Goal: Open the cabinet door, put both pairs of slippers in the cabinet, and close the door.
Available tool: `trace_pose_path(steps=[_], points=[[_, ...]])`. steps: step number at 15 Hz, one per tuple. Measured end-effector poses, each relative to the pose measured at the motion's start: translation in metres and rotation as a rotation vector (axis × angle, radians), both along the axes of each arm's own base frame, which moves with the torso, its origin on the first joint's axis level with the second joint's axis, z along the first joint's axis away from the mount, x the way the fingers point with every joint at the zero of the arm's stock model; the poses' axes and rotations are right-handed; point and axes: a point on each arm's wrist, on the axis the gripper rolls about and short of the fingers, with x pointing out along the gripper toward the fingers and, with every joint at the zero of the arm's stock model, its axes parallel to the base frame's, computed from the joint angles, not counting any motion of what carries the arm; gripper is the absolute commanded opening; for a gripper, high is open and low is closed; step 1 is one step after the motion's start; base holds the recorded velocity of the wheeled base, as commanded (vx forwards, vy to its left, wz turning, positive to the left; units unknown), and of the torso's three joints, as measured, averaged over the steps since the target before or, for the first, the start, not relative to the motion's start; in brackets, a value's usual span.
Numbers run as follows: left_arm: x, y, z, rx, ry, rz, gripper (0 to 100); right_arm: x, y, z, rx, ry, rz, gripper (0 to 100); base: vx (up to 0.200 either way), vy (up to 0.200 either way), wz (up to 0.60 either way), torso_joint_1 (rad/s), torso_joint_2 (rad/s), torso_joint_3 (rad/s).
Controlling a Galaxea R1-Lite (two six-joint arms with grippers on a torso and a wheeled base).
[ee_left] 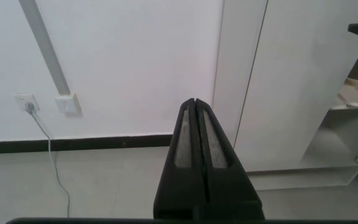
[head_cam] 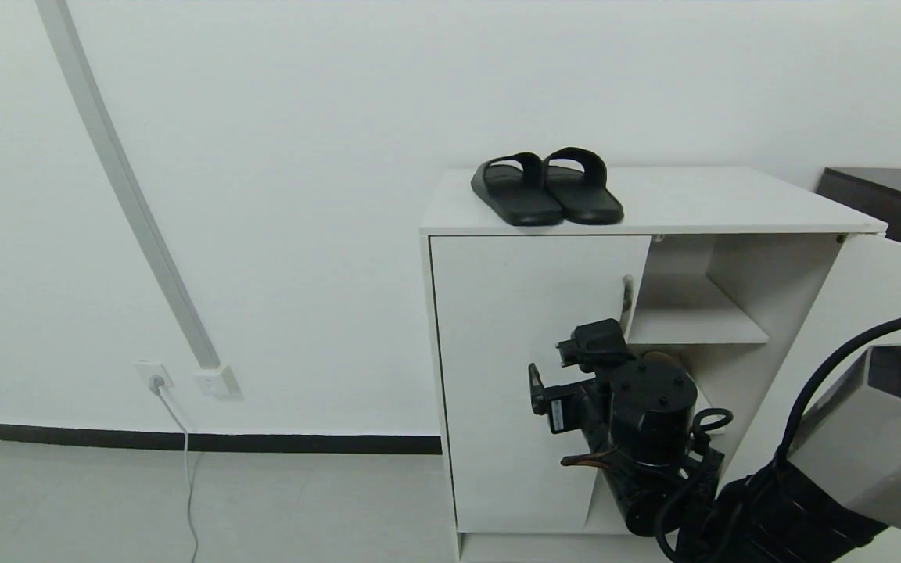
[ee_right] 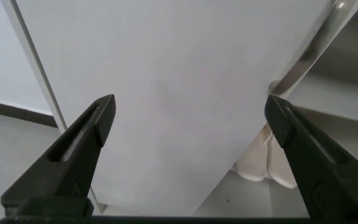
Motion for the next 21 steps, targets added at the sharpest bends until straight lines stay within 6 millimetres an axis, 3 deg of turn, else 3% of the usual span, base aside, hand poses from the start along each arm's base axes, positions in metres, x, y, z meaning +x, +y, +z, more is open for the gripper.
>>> trace_pose_path(steps=[21], points=[[0.0,0.0,0.0,0.001,0.0,0.0,0,-0.0018,-0.0008,0.0011,0.0,0.0,0.005,100,0.0,0.0,0.0,0.211,-0.53,-0.322]])
